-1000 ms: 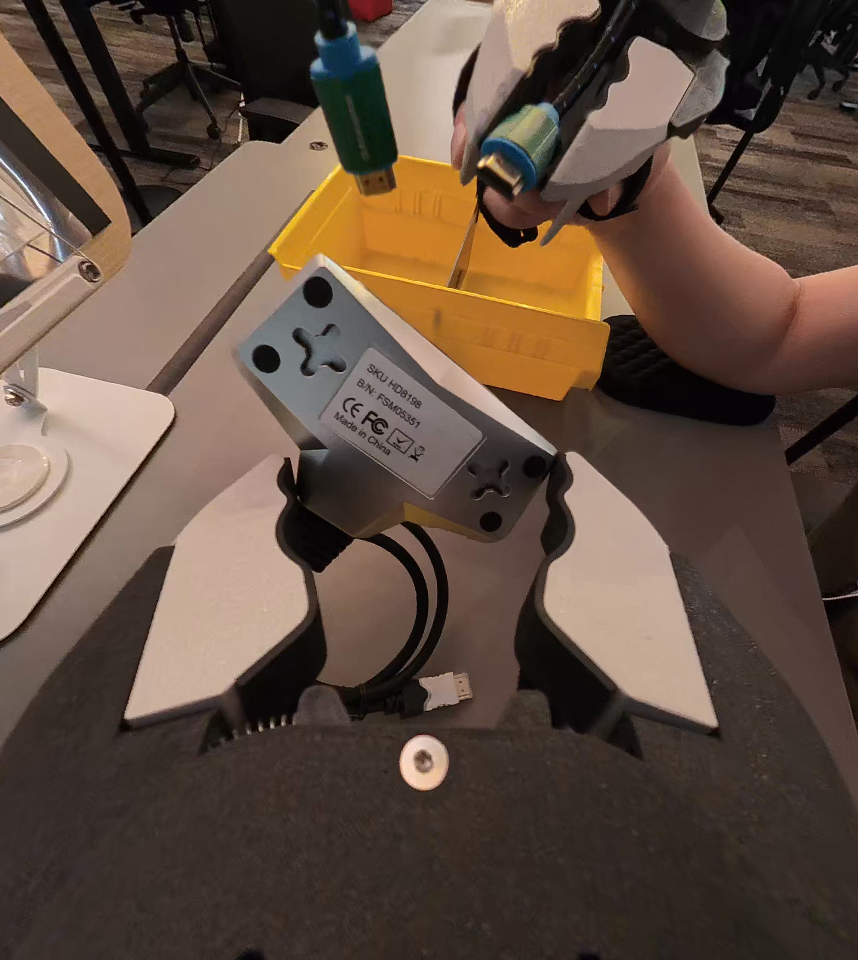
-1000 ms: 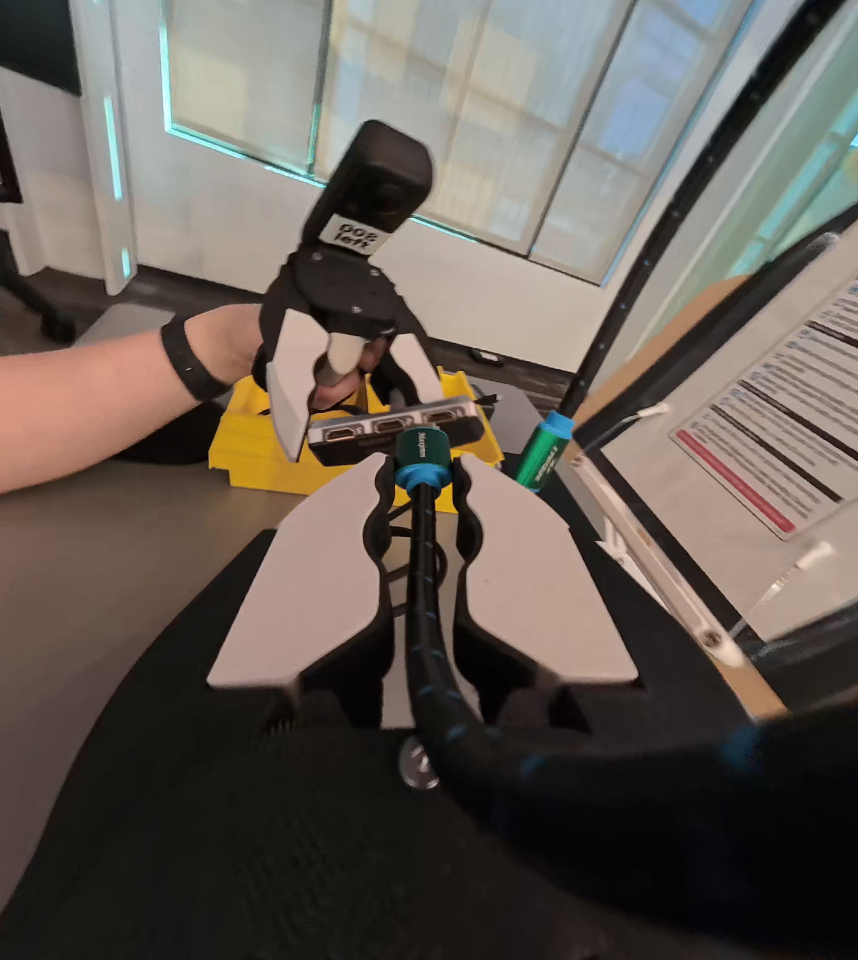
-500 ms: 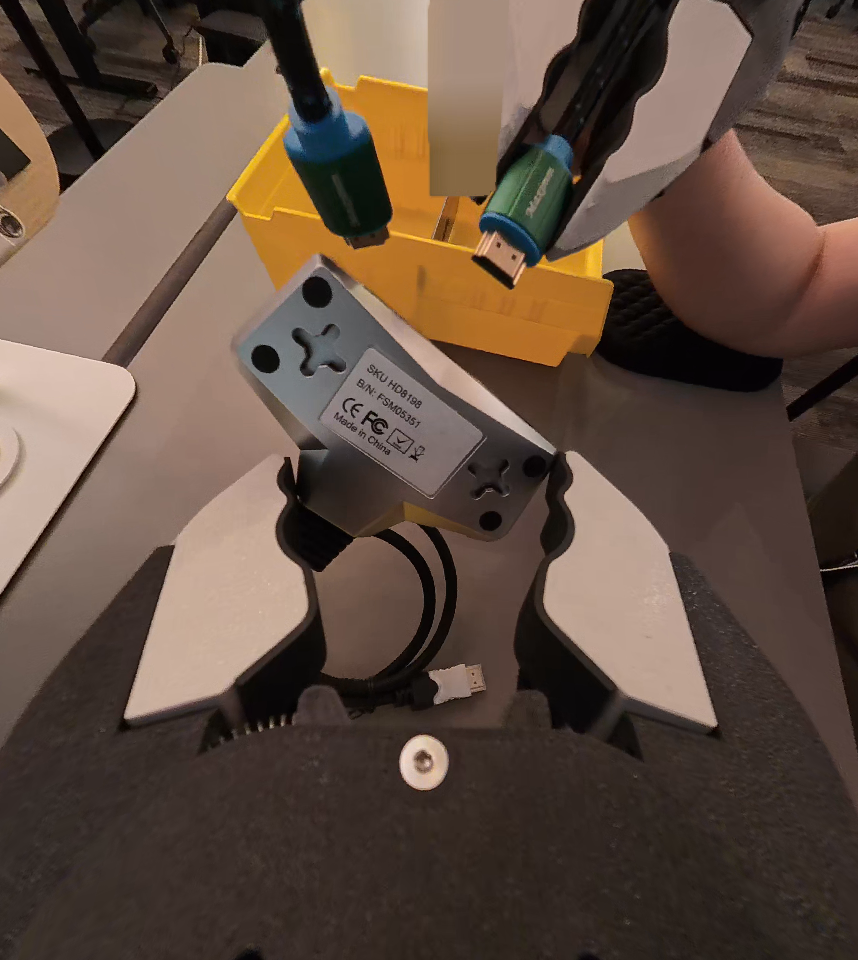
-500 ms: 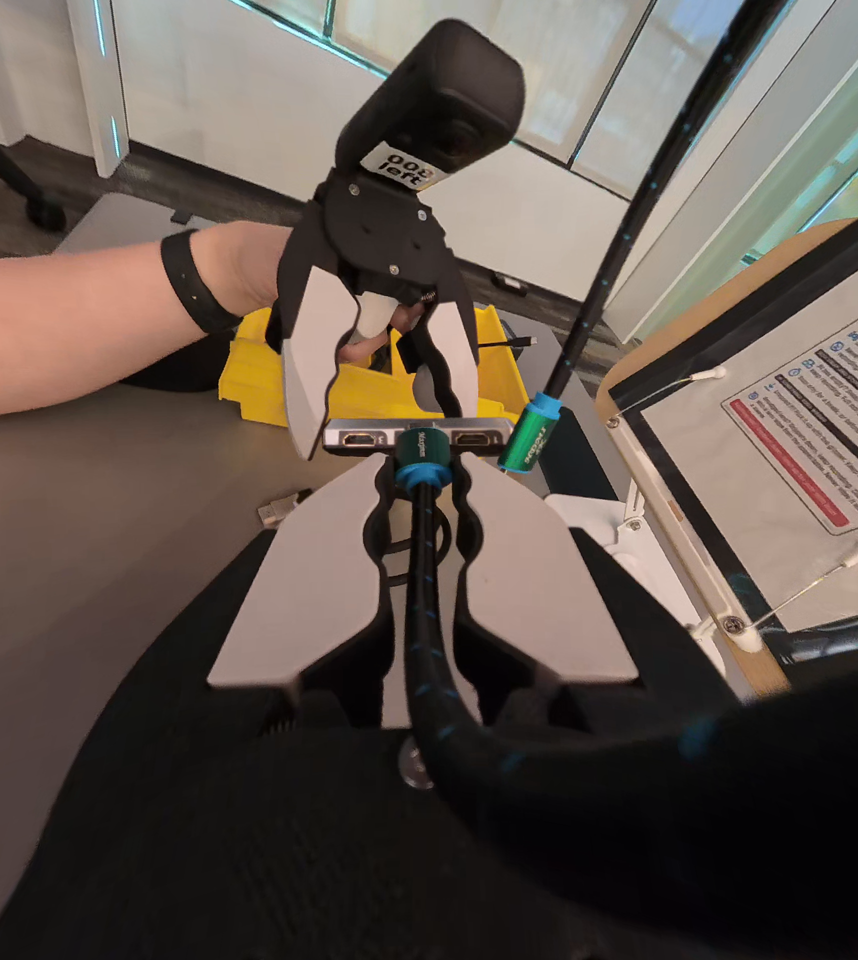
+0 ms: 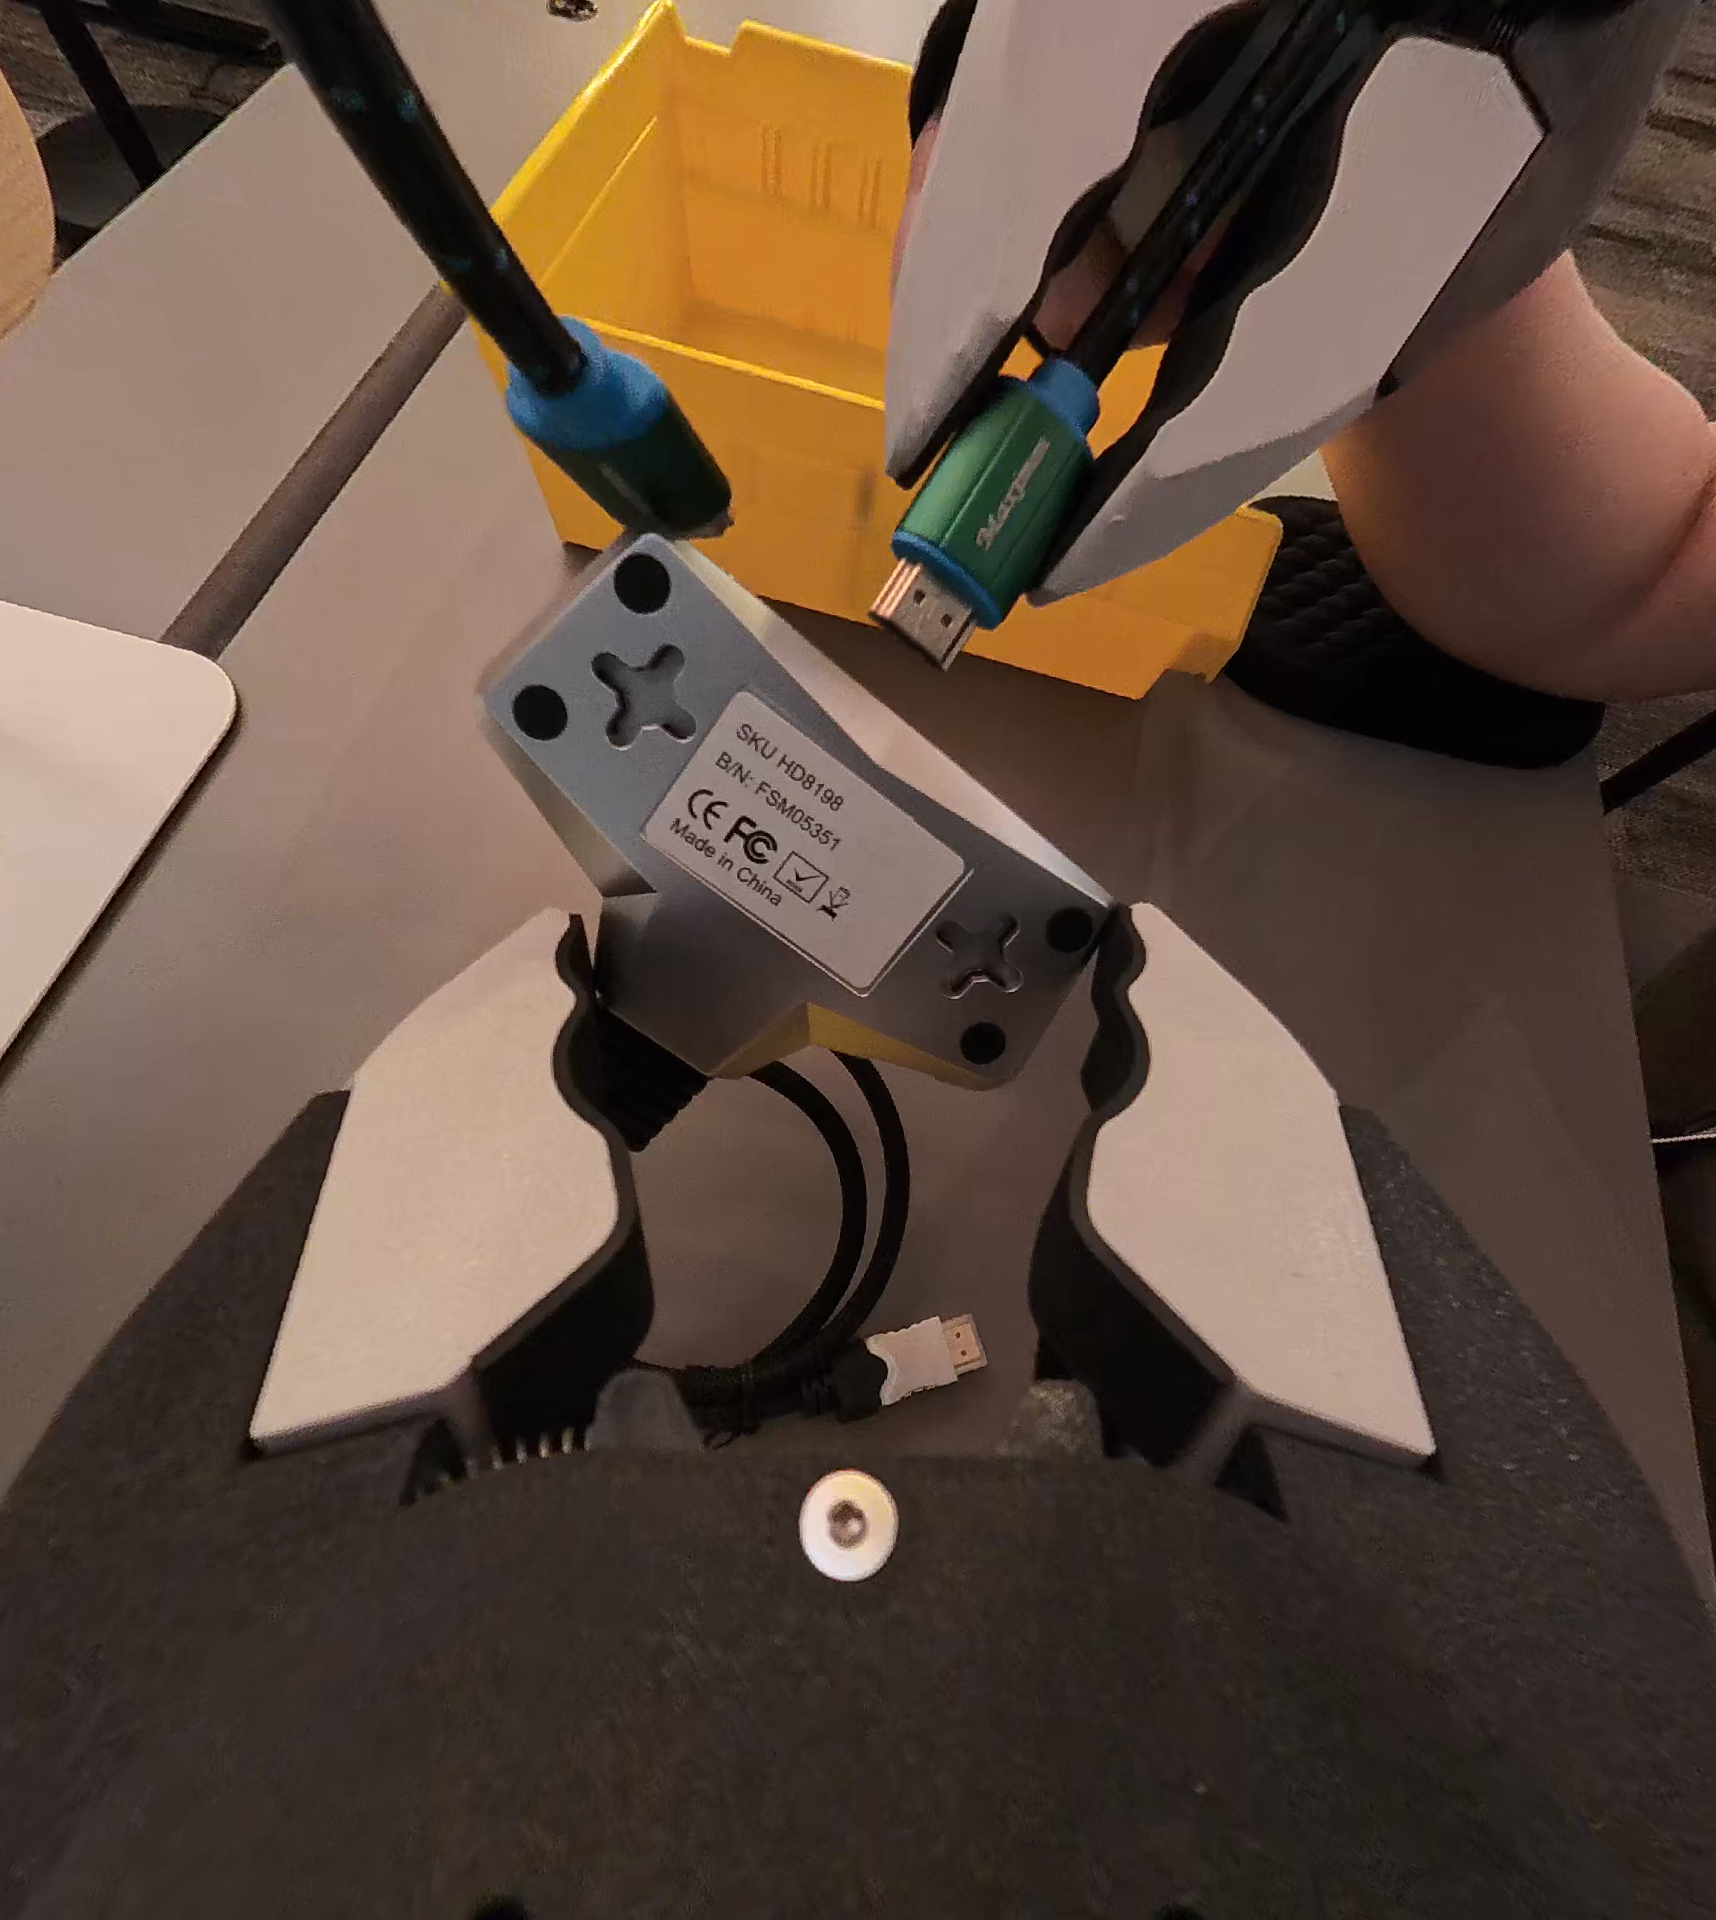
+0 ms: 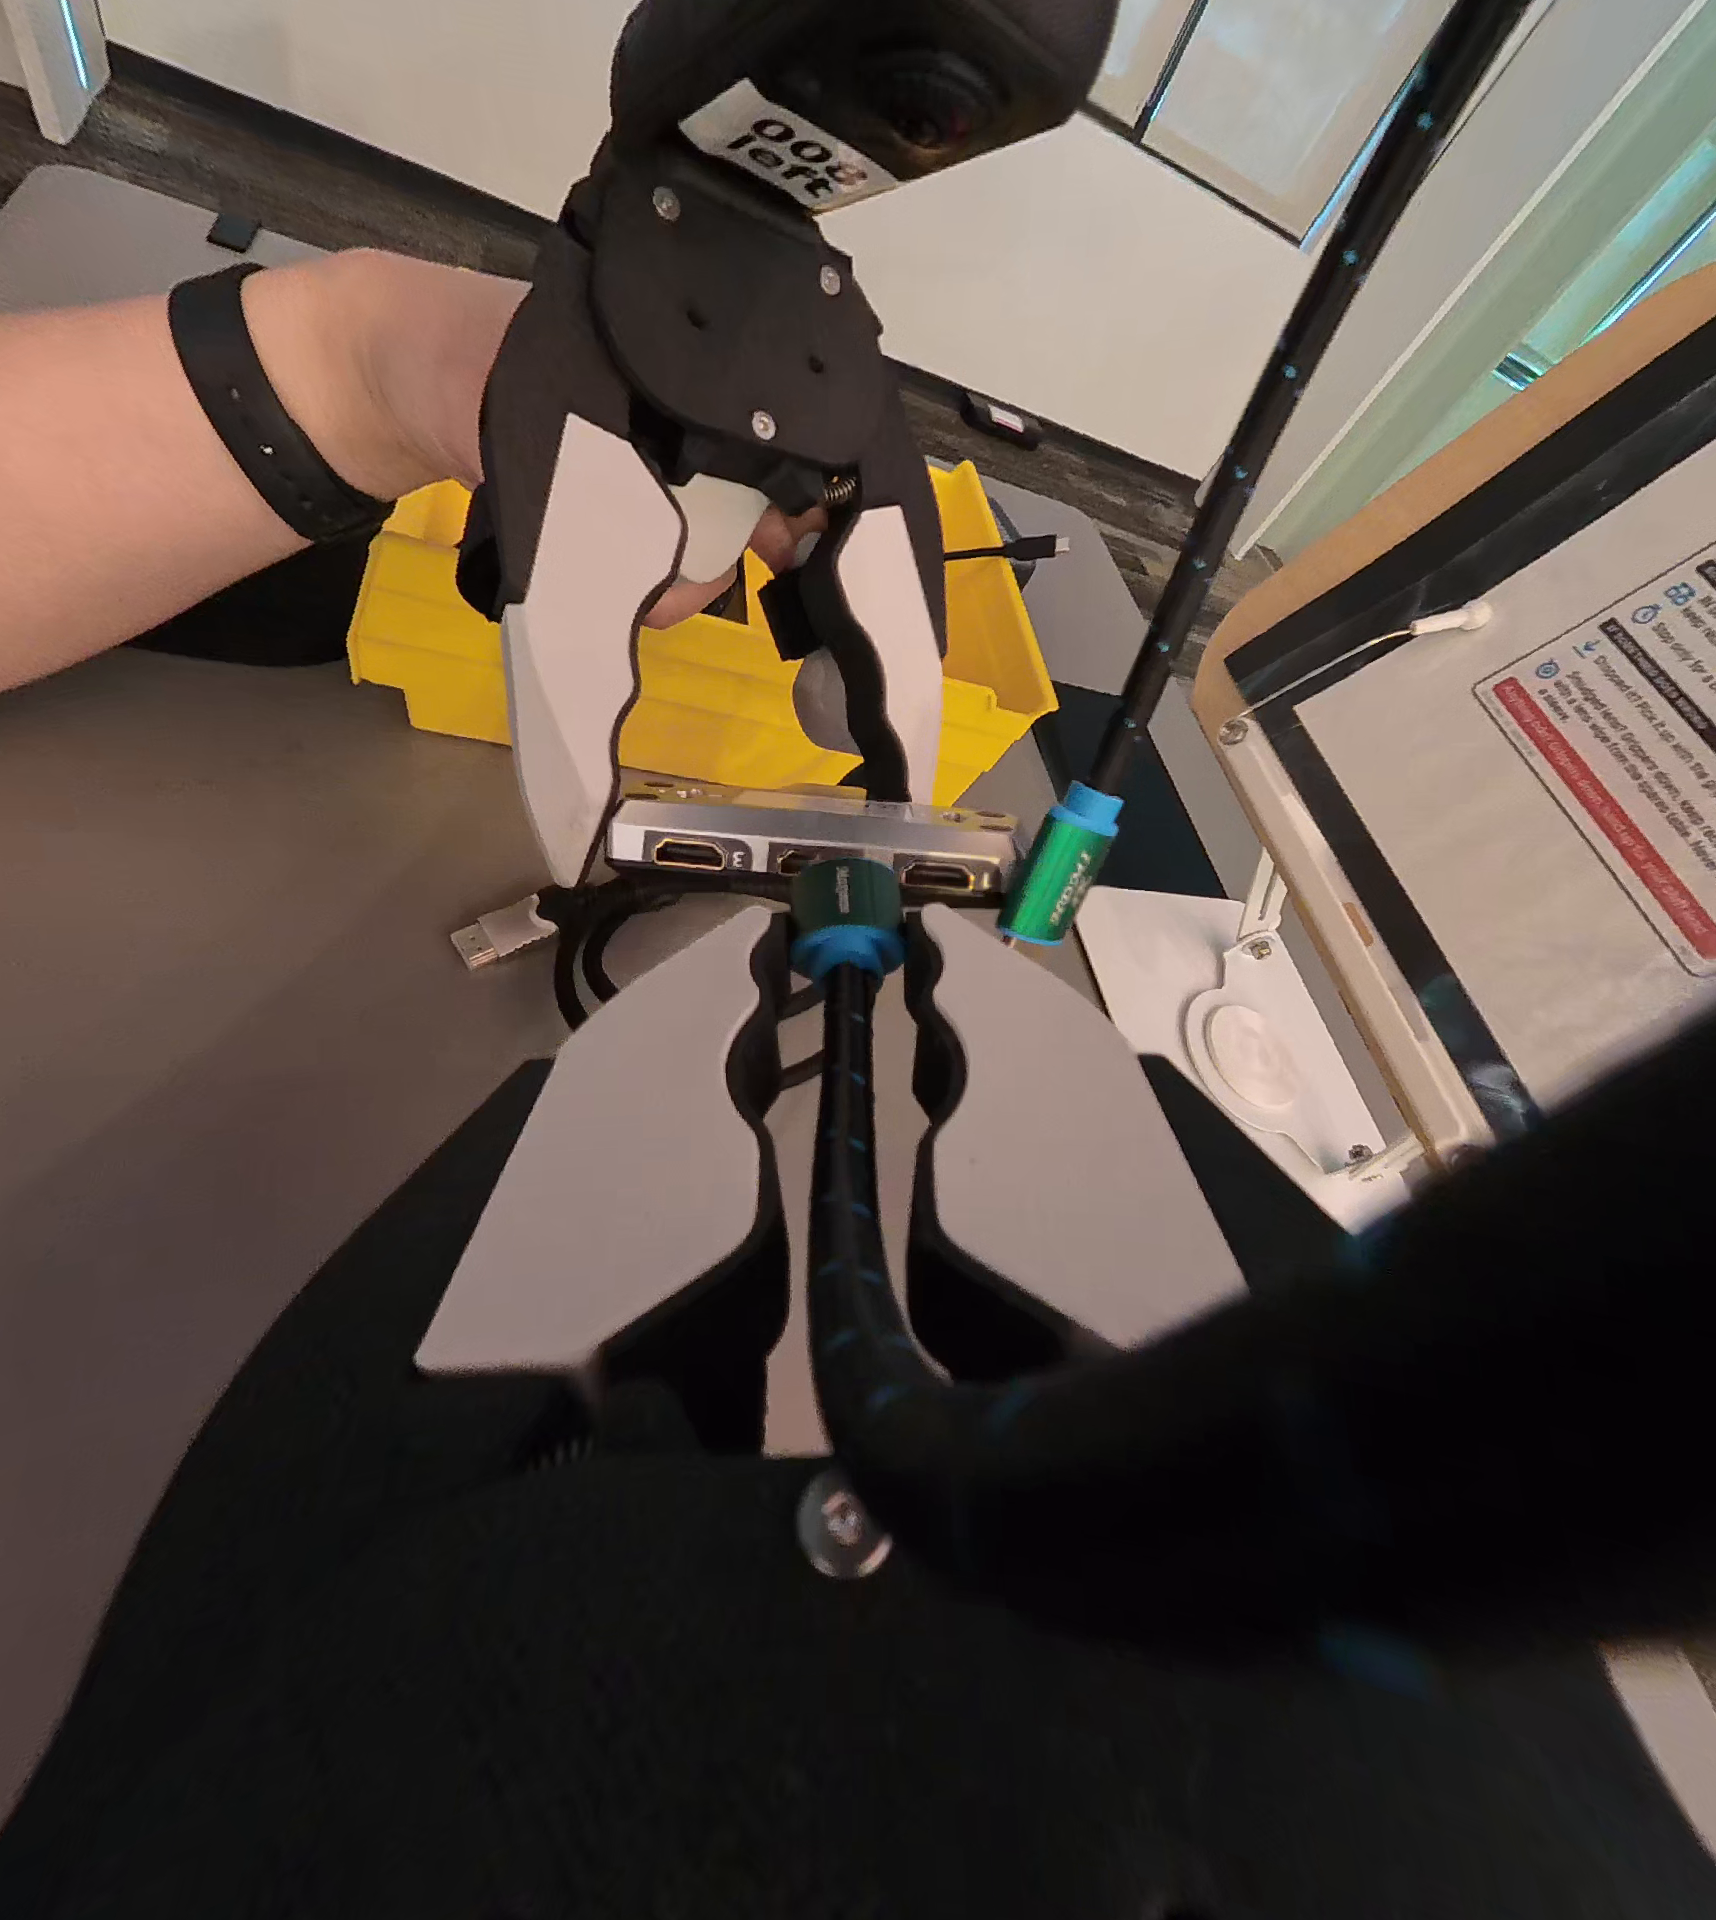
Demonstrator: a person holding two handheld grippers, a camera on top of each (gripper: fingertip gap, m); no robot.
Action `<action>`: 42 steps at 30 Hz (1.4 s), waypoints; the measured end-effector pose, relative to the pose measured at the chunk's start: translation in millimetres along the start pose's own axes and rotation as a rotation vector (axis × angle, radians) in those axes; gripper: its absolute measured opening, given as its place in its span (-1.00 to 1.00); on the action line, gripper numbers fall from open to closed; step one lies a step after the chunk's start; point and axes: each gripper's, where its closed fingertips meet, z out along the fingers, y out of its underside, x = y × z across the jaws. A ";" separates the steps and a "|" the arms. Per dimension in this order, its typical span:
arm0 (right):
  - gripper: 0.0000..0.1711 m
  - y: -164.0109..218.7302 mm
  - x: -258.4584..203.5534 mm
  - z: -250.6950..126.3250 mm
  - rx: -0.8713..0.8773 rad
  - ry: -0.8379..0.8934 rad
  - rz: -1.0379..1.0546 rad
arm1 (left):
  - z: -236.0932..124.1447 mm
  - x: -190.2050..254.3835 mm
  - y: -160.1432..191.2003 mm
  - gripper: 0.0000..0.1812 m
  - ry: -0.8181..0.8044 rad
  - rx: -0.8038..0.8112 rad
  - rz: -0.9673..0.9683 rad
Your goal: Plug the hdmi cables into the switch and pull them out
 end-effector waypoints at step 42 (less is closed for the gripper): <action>-0.75 12.4 -3.4 13.4 -0.098 0.028 -0.001 | 7.0 -8.7 6.9 0.00 -0.094 -0.092 0.011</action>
